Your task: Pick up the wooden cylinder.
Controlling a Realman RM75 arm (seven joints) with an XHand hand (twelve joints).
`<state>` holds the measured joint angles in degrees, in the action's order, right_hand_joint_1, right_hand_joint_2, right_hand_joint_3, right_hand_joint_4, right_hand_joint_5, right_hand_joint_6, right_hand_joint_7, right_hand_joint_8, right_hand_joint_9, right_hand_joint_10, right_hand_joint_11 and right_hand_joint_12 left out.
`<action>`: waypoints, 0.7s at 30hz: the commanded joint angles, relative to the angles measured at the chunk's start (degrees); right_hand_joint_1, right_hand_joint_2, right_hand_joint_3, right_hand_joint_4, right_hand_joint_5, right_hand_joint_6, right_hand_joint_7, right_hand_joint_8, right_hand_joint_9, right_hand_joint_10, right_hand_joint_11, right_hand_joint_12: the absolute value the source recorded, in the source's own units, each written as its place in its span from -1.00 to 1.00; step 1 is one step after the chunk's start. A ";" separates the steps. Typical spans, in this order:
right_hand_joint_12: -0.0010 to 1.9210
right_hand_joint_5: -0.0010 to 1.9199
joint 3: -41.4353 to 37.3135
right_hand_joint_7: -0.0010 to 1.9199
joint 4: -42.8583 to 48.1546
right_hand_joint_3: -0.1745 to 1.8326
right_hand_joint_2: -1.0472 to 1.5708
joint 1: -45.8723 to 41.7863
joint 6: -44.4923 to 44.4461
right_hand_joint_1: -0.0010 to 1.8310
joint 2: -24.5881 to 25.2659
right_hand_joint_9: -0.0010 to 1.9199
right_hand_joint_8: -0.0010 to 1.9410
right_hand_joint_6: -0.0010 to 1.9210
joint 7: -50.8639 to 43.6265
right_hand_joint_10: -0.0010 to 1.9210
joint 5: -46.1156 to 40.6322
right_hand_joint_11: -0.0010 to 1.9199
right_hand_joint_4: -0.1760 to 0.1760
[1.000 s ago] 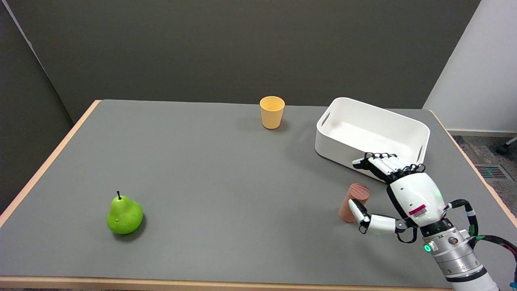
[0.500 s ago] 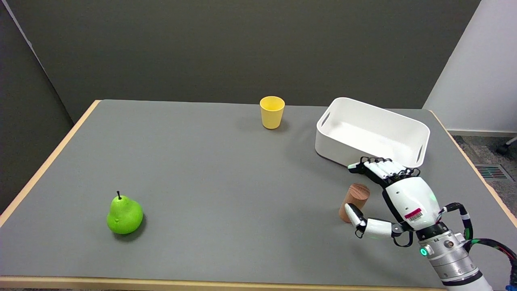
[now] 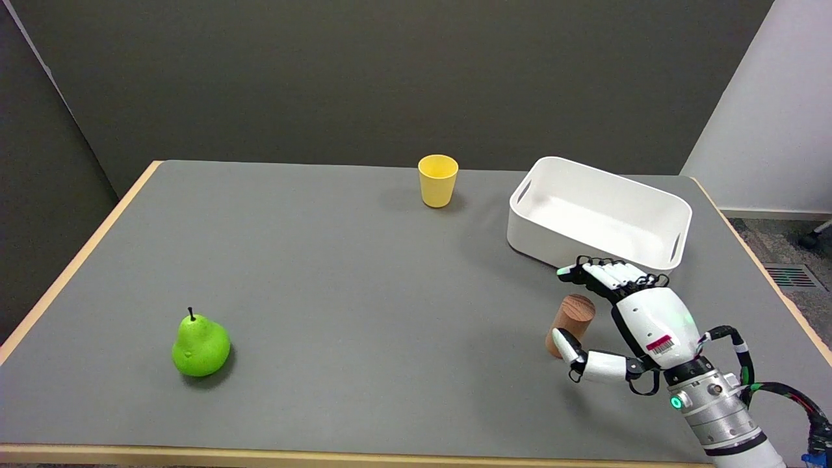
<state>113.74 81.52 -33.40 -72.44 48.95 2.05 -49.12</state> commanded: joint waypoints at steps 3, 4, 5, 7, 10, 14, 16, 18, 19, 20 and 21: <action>0.76 -0.60 -0.06 -0.44 -2.19 0.01 0.30 2.13 1.24 -0.42 0.54 -0.50 -0.36 -0.23 1.68 0.15 -1.31 -0.52 0.22; 0.76 -0.60 -0.02 -0.44 -2.32 0.01 0.30 2.21 1.32 -0.42 0.54 -0.50 -0.36 -0.23 1.68 0.15 -1.31 -0.52 0.22; 0.76 -0.60 0.01 -0.44 -2.43 0.01 0.30 2.29 1.52 -0.42 0.57 -0.50 -0.36 -0.23 1.68 0.15 -1.31 -0.52 0.22; 0.76 -0.60 0.01 -0.43 -2.49 0.02 0.30 2.29 2.09 -0.41 0.73 -0.50 -0.35 -0.23 1.68 0.15 -1.31 -0.52 0.21; 0.76 -0.59 0.01 -0.43 -2.63 0.04 0.29 2.29 2.68 -0.40 1.03 -0.50 -0.34 -0.22 1.68 0.17 -1.31 -0.52 0.21; 0.77 -0.57 -0.07 -0.41 -3.19 0.04 0.30 2.29 2.63 -0.37 1.42 -0.48 -0.31 -0.17 1.68 0.19 -1.31 -0.50 0.19; 0.78 -0.55 0.01 -0.40 -3.41 0.04 0.30 2.29 2.68 -0.34 1.42 -0.46 -0.28 -0.11 1.68 0.21 -1.31 -0.49 0.18; 0.78 -0.55 0.09 -0.39 -3.71 0.03 0.30 2.30 2.68 -0.33 1.53 -0.45 -0.27 -0.08 1.68 0.22 -1.31 -0.48 0.17; 0.78 -0.54 0.09 -0.38 -3.79 0.03 0.30 2.30 2.68 -0.32 1.60 -0.44 -0.26 -0.07 1.68 0.22 -1.39 -0.48 0.16; 0.79 -0.54 0.09 -0.38 -3.87 0.03 0.31 2.27 2.68 -0.32 1.66 -0.44 -0.26 -0.06 1.68 0.22 -1.71 -0.48 0.15; 0.79 -0.54 0.09 -0.38 -3.95 0.03 0.31 2.22 2.68 -0.32 1.66 -0.44 -0.25 -0.05 1.68 0.22 -1.90 -0.48 0.15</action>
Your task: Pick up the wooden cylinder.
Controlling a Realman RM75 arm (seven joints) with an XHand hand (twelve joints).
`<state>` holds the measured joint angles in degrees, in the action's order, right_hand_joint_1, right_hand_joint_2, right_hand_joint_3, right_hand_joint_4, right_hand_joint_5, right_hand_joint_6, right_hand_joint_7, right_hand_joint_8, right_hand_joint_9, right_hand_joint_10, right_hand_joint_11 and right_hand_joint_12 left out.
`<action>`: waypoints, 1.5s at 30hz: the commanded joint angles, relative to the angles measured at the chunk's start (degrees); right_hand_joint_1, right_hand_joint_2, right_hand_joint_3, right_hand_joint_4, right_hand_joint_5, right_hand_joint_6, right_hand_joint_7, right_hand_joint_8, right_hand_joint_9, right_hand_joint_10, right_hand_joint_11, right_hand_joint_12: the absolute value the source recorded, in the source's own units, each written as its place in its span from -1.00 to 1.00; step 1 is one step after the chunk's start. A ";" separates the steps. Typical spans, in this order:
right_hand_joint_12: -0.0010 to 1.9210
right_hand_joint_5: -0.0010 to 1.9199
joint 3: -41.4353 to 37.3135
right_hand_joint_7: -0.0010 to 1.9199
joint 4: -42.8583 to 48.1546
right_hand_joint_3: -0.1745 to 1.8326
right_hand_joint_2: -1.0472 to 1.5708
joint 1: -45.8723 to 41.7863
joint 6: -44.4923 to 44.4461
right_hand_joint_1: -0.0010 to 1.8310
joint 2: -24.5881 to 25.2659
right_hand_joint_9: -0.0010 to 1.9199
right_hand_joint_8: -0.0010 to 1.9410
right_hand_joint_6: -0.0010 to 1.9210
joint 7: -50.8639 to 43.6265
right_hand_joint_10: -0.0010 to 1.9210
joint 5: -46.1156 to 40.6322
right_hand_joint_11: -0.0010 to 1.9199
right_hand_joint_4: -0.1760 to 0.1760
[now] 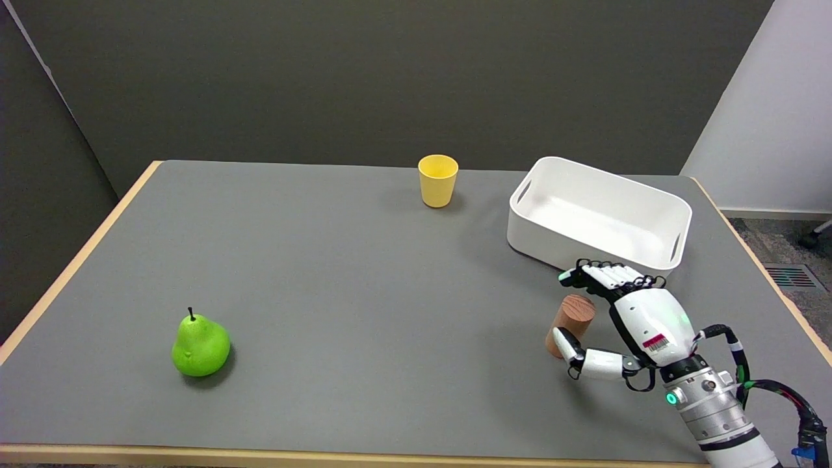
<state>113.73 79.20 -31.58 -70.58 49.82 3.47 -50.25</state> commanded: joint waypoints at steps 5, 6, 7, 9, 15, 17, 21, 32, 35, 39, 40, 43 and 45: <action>0.80 -0.53 0.10 -0.37 -2.16 0.04 0.31 0.55 0.83 -0.32 0.87 -0.43 -0.24 -0.04 0.26 0.23 -0.82 -0.47 0.12; 0.80 -0.52 0.10 -0.37 -2.18 0.05 0.31 0.57 0.83 -0.31 0.87 -0.43 -0.24 -0.03 0.26 0.23 -0.82 -0.47 0.11; 0.80 -0.51 0.10 -0.36 -2.24 0.06 0.30 0.66 0.83 -0.30 0.87 -0.43 -0.24 -0.02 0.26 0.23 -0.82 -0.47 0.10; 0.81 -0.50 0.10 -0.36 -2.28 0.06 0.30 0.83 0.83 -0.30 0.87 -0.42 -0.22 0.01 0.26 0.24 -0.82 -0.47 0.09; 0.81 -0.45 0.37 -0.27 -3.45 0.05 0.32 1.90 0.37 -0.27 1.36 -0.34 -0.05 0.17 0.26 0.32 -0.28 -0.43 0.03; 0.84 -0.42 0.53 -0.21 -3.74 0.05 0.34 2.32 0.27 -0.25 1.51 -0.29 0.06 0.25 0.26 0.37 -0.10 -0.38 0.01; 1.00 -0.28 0.58 -0.12 -4.27 -0.40 0.63 3.08 0.51 0.02 1.59 -0.20 0.20 0.57 0.26 0.44 1.36 -0.30 0.22; 1.00 -0.19 0.50 0.02 -4.72 -0.08 0.48 4.53 0.83 0.04 1.11 0.00 1.00 0.60 0.26 0.97 3.98 -0.51 0.54; 1.00 -0.19 0.31 0.05 -4.33 -0.07 0.48 4.70 1.10 0.04 0.91 0.01 1.00 0.60 0.26 1.00 4.01 -0.49 0.61; 1.00 -0.19 -0.06 0.07 -3.50 -0.07 0.47 5.06 0.89 0.04 0.32 0.06 1.00 0.59 0.26 1.00 4.24 -0.43 0.67; 1.00 -0.19 -0.09 0.07 -3.35 -0.07 0.47 5.27 0.77 0.04 0.03 0.08 1.00 0.59 0.26 1.00 4.41 -0.42 0.67; 1.00 -0.17 -0.67 0.06 -2.40 -0.08 0.47 5.71 0.59 0.05 -1.00 0.14 1.00 0.56 0.18 1.00 4.99 -0.37 0.67; 1.00 -0.16 -1.12 0.05 -1.65 -0.08 0.46 5.84 0.51 0.06 -1.47 0.17 1.00 0.54 -0.09 1.00 5.35 -0.34 0.68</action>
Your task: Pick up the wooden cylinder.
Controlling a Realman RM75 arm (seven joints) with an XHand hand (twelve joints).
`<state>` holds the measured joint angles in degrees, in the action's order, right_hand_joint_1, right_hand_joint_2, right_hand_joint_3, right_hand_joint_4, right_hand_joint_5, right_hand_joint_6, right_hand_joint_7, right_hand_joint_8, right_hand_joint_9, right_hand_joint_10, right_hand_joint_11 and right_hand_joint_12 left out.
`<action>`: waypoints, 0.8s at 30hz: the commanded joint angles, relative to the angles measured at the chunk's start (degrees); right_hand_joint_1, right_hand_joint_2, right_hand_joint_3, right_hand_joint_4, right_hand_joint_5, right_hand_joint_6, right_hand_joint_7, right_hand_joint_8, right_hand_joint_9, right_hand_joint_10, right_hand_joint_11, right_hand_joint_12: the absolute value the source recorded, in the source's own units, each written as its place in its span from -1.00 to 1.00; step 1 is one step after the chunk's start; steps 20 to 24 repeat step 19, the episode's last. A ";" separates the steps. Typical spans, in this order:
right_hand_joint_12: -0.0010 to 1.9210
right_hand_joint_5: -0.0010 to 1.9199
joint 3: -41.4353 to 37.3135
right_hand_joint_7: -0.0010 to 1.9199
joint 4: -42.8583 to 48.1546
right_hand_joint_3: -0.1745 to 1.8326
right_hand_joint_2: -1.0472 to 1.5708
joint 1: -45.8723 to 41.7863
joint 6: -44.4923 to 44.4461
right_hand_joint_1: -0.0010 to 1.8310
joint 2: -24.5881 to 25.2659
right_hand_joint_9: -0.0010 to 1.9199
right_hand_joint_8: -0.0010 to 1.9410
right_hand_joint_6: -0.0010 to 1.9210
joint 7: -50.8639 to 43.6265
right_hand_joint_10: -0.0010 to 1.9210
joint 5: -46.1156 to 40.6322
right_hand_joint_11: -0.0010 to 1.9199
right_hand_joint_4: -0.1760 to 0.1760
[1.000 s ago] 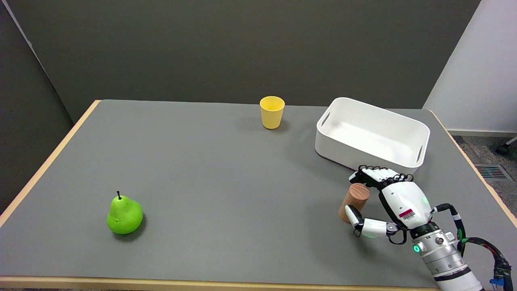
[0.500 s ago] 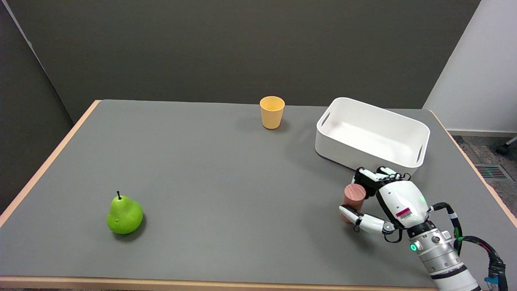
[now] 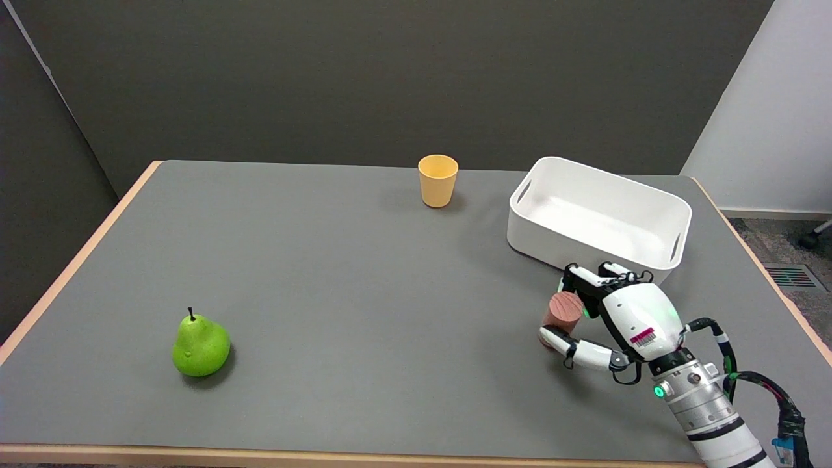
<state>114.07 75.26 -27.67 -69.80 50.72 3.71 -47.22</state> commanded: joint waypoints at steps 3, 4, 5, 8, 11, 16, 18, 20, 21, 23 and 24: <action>1.00 -0.15 -2.55 -0.02 4.37 -0.08 0.46 2.09 -0.27 0.06 -3.53 0.17 1.00 0.53 -1.54 1.00 2.41 -0.32 0.69; 1.00 -0.15 -3.10 -0.03 5.35 -0.08 0.46 2.18 -0.27 0.06 -4.05 0.17 1.00 0.53 -2.24 1.00 2.46 -0.32 0.69; 1.00 -0.15 -3.50 -0.04 6.04 -0.08 0.46 2.25 -0.27 0.06 -4.39 0.17 1.00 0.52 -2.71 1.00 2.46 -0.32 0.70; 1.00 -0.15 -4.70 -0.07 7.83 -0.07 0.45 3.30 0.18 0.06 -5.12 0.18 1.00 0.53 -3.50 1.00 2.54 -0.31 0.73; 1.00 -0.14 -5.81 -0.09 9.07 -0.06 0.45 5.27 1.68 0.05 -5.74 0.18 1.00 0.53 -3.93 1.00 2.86 -0.32 0.83; 1.00 -0.15 -9.55 -0.13 11.63 -0.06 0.45 9.13 7.35 0.05 -6.85 0.17 1.00 0.53 -3.98 1.00 2.94 -0.32 0.88; 1.00 -0.15 -11.46 -0.13 12.43 -0.05 0.45 11.25 10.16 0.05 -7.59 0.18 1.00 0.54 -3.98 1.00 3.02 -0.32 0.89; 1.00 -0.15 -12.45 -0.14 12.42 -0.05 0.45 12.61 11.79 0.05 -7.96 0.18 1.00 0.54 -3.98 1.00 3.02 -0.32 0.90; 1.00 -0.15 -12.45 -0.14 12.42 -0.05 0.45 12.61 11.79 0.05 -7.96 0.18 1.00 0.54 -3.98 1.00 3.02 -0.32 0.90; 1.00 -0.15 -12.45 -0.14 12.42 -0.05 0.45 12.61 11.79 0.05 -7.96 0.18 1.00 0.54 -3.98 1.00 3.02 -0.32 0.90; 1.00 -0.15 -12.45 -0.14 12.42 -0.05 0.45 12.61 11.79 0.05 -7.96 0.18 1.00 0.54 -3.98 1.00 3.02 -0.32 0.90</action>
